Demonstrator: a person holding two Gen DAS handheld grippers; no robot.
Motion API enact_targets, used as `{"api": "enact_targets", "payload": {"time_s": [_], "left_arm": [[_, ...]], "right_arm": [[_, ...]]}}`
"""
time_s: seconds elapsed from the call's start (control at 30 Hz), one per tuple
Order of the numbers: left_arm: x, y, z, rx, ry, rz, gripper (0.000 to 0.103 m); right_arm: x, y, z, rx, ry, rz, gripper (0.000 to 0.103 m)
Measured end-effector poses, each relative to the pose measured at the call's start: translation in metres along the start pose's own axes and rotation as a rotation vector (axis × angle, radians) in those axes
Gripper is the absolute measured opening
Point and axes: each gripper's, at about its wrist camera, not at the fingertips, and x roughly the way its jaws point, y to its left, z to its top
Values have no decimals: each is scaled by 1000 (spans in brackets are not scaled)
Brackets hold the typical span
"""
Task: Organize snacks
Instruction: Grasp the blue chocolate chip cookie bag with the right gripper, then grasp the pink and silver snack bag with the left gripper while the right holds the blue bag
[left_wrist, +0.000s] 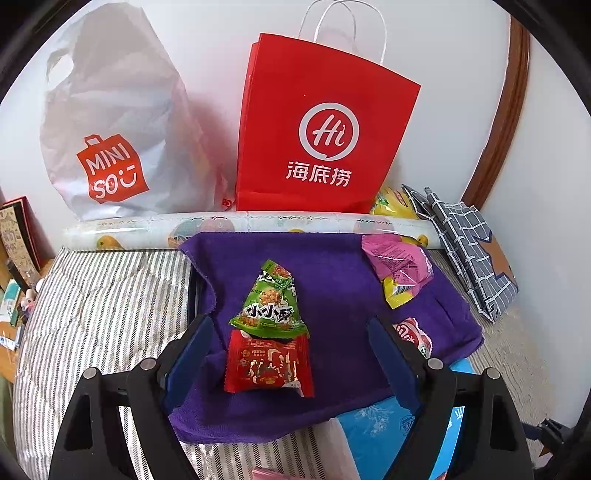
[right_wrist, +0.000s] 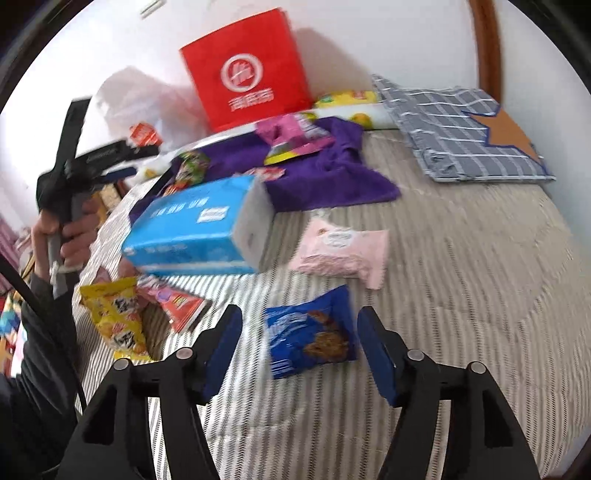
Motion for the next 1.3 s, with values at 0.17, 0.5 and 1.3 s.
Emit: {"api": "enact_targets", "payload": {"time_s": [0.17, 0.5, 1.3], "left_arm": [[5, -3, -2, 19, 13, 9, 85], [5, -8, -2, 40, 15, 5, 85], [-18, -7, 1, 56, 13, -51, 85]], "right_arm": [[23, 19, -11, -130, 39, -120, 68], [25, 10, -7, -96, 19, -108, 64], [-23, 14, -1, -28, -75, -117, 16]]}}
